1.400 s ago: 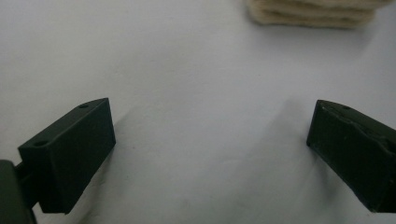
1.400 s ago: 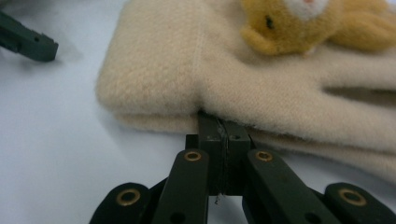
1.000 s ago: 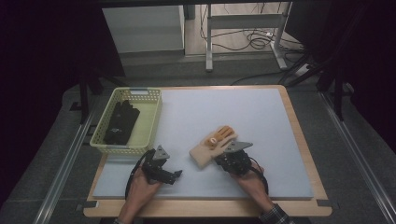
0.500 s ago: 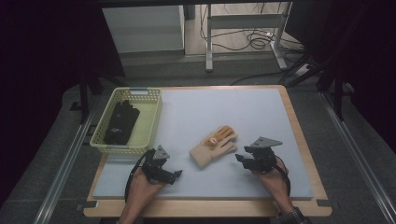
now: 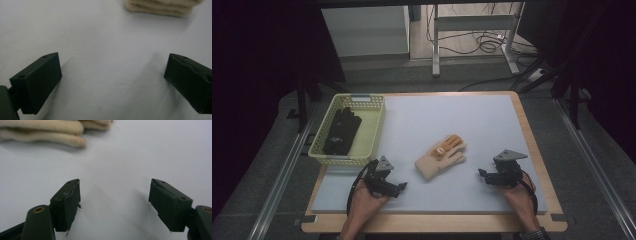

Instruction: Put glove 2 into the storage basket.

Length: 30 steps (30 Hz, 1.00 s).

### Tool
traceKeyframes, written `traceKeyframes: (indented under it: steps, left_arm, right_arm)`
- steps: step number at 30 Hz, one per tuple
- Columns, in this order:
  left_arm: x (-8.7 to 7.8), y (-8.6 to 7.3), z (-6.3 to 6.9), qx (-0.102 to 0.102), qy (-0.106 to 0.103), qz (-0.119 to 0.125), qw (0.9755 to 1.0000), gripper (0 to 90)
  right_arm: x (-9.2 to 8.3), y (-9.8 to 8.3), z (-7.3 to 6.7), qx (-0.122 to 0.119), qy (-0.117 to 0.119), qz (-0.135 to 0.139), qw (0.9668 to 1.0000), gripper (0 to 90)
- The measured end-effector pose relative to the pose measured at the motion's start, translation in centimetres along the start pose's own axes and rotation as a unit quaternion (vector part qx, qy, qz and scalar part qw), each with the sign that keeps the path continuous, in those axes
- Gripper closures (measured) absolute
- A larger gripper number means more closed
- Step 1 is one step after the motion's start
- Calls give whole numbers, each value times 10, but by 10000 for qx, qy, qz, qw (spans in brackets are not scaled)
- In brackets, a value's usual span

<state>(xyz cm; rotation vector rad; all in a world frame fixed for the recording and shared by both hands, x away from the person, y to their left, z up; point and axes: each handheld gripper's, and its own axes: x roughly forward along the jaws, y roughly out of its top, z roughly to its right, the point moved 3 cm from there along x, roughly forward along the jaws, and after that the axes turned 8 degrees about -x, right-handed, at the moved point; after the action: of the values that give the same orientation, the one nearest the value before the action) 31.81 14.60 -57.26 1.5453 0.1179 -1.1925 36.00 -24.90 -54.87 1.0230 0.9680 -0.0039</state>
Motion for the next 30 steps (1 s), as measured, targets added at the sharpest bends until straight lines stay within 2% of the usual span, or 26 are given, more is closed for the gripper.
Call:
traceKeyframes:
  steps: [2, 5, 10, 15, 23, 30]
  left_arm:
    - [0, 0, 0, -2, -2, -2, 10000, 11]
    - [0, 0, 0, -3, -5, -1, 10000, 14]
    - [-2, 3, 4, 180, -62, -16, 9998, 62]
    - [2, 15, 13, 291, -158, -123, 9994, 13]
    - [10, 54, 29, 317, -621, -66, 9975, 0]
    - [36, 90, 51, 634, -601, -283, 9958, 0]
  right_arm:
    - [1, -2, 2, 90, 86, 33, 9999, 235]
    - [2, -2, 1, 39, 48, 14, 10000, 233]
    - [2, -2, 1, 37, 46, 21, 10000, 232]
    - [2, -2, 1, 34, 41, 25, 10000, 232]
    - [2, -2, 1, 33, 38, 26, 10000, 231]
    - [2, -2, 1, 32, 37, 26, 10000, 231]
